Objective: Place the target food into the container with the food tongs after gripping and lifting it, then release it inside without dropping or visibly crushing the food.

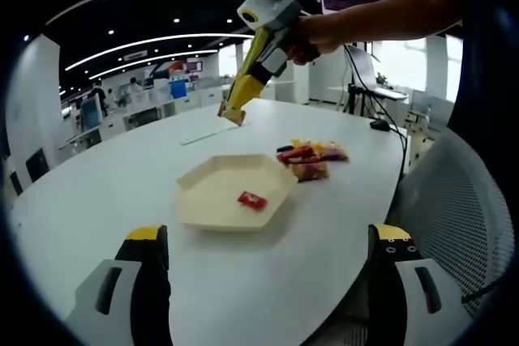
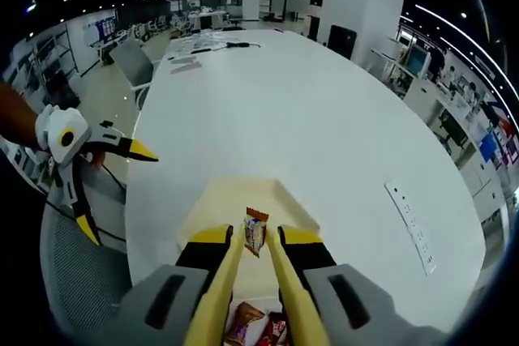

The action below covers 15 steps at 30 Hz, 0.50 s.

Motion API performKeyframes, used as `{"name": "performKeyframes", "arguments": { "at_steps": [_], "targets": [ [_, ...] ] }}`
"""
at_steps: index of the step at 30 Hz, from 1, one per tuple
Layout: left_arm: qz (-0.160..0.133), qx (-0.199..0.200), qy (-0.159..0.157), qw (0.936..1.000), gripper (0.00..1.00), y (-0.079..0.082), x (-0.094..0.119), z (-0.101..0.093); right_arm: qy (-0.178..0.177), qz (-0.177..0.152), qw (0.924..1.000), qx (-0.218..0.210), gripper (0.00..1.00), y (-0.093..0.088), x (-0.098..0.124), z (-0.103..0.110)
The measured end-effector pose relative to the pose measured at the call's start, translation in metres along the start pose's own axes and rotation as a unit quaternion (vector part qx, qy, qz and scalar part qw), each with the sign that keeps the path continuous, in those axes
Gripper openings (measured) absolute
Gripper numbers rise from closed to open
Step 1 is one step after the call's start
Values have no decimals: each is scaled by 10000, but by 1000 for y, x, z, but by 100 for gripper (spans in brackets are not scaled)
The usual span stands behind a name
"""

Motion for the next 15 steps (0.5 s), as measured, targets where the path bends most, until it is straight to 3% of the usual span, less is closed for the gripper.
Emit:
{"name": "performKeyframes", "arguments": {
  "at_steps": [15],
  "targets": [
    [20,-51,-18,10000,99,0,-1,-1,-2,-161,9999,38,22,5,2,1]
  ]
}}
Point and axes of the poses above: the point that each gripper's makers call its tool centre point, and the gripper's own axes: x roughly backward along the fingers, z roughly to its left, y roughly out of its top, the point moved 1 cm from there along x, roughly backward along the fingers, and after that the axes turned 2 degrees about -z, right-handed, at the moved point
